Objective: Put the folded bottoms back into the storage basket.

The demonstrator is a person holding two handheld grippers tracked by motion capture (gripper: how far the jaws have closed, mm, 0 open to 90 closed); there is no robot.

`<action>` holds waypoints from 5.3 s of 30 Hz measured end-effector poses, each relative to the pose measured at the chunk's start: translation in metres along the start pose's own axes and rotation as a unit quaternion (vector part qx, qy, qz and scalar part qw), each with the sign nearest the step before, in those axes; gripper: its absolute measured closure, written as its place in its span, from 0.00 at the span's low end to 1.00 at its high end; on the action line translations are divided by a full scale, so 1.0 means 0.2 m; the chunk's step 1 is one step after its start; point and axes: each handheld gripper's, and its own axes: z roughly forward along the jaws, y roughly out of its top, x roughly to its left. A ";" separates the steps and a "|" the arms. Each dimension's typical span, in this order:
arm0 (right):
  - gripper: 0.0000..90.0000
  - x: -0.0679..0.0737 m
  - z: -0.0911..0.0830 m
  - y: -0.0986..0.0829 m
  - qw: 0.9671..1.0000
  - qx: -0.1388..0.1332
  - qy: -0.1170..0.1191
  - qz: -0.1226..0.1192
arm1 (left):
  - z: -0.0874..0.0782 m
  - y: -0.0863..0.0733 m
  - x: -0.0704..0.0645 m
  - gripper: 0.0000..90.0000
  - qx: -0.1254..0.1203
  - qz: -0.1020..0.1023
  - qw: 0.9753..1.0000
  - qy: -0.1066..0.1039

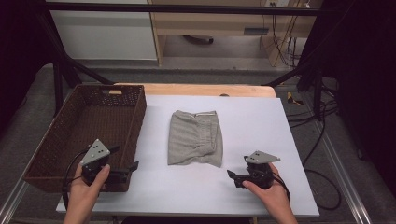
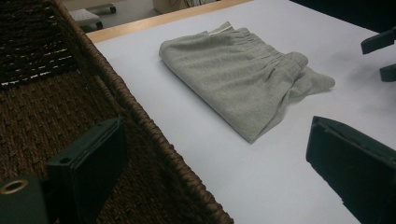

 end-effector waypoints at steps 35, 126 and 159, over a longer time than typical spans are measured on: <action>0.64 0.06 0.38 0.19 0.999 0.043 0.010 -0.028 | 0.00 0.00 0.01 0.05 -0.001 -0.006 1.000 -0.006; 0.92 0.15 0.01 -0.07 0.996 0.075 0.032 -0.041 | 0.15 0.29 -0.32 0.05 -0.009 0.045 0.998 -0.044; 0.91 0.14 0.00 -0.09 0.996 0.071 0.036 -0.050 | 1.05 0.38 -0.17 0.09 0.111 0.019 0.993 -0.040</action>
